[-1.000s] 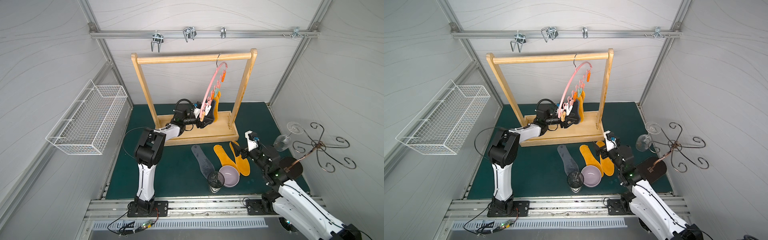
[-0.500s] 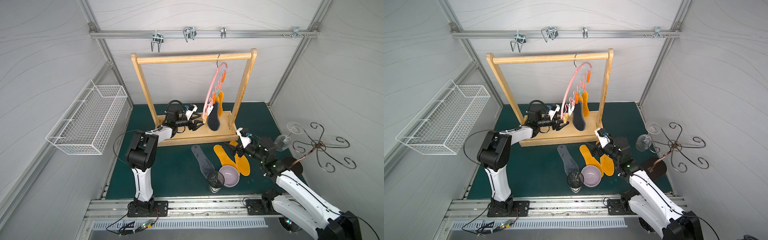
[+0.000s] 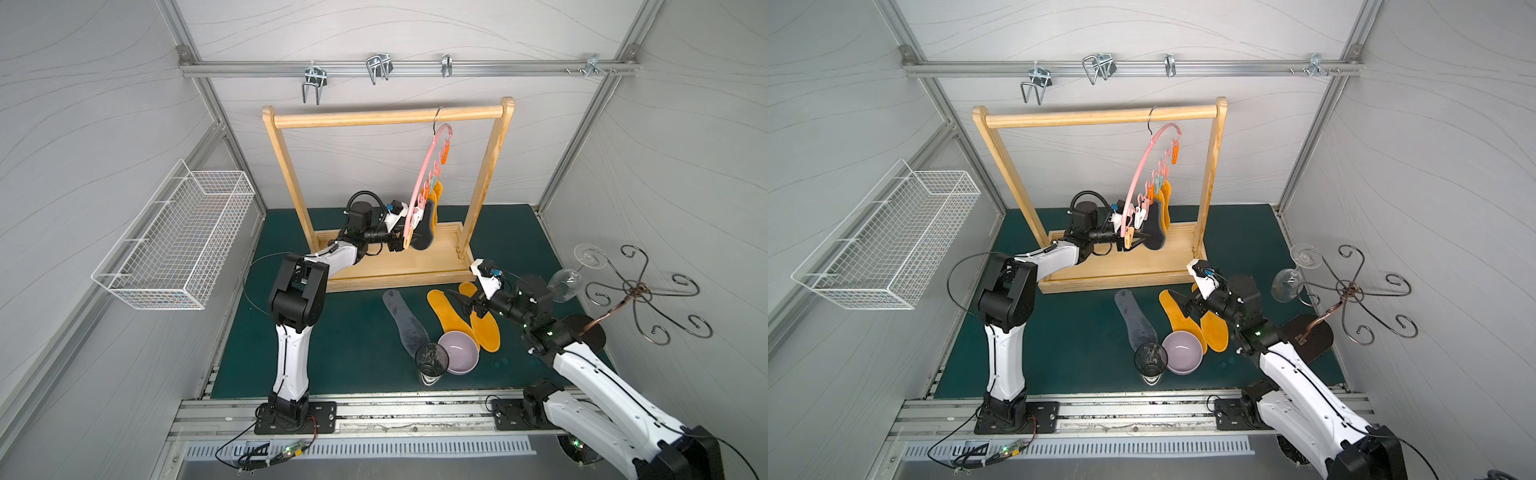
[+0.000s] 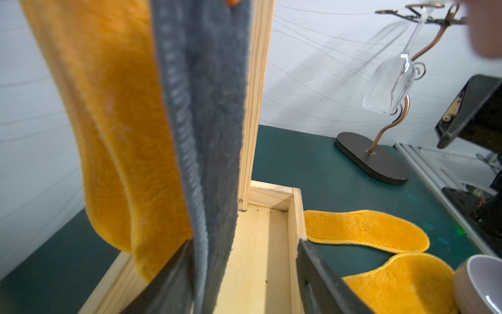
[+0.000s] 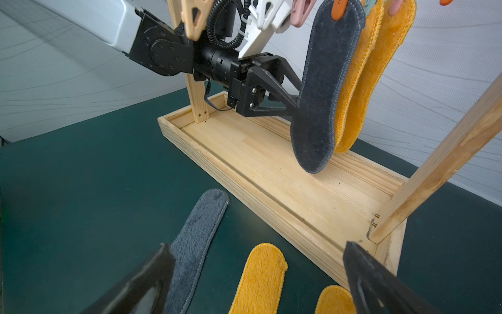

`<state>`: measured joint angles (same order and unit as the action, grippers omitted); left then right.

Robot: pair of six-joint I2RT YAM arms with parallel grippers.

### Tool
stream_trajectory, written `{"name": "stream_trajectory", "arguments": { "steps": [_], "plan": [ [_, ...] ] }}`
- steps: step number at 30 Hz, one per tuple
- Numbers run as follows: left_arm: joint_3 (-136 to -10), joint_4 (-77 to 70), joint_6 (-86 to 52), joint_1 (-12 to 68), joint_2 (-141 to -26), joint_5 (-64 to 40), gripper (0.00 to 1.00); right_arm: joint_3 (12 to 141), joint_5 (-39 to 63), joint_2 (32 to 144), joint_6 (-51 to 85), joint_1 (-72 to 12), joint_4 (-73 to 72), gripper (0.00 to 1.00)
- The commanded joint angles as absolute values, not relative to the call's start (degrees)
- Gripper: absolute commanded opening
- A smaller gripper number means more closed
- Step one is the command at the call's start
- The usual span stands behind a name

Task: Take the shoe insoles off the hanger
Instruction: Remove the insole from the hanger.

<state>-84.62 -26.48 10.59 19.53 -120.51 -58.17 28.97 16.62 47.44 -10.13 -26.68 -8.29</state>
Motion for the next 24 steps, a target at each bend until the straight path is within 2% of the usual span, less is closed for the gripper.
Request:
{"name": "stream_trajectory", "arguments": {
  "steps": [1,4,7,16,24],
  "plan": [
    [-85.97,-30.27,8.61,19.9,-121.23,-61.11,0.48,29.9,16.89,46.42,-11.15,-26.98,-7.64,0.99],
    [-84.05,-31.6,7.84,19.95,-120.16,-63.15,0.35,29.48,16.47,46.28,-11.25,-26.98,-8.35,0.99],
    [-83.28,-31.54,6.92,19.97,-119.41,-65.49,0.29,29.37,16.61,46.66,-11.17,-26.98,-8.57,0.99],
    [-86.66,-24.8,10.18,21.36,-119.88,-63.05,0.35,29.09,17.22,46.33,-10.81,-27.07,-8.26,0.99],
    [-87.79,-24.94,8.83,23.32,-121.97,-62.73,0.36,28.86,16.28,44.82,-10.63,-27.07,-7.23,0.99]
  ]
}}
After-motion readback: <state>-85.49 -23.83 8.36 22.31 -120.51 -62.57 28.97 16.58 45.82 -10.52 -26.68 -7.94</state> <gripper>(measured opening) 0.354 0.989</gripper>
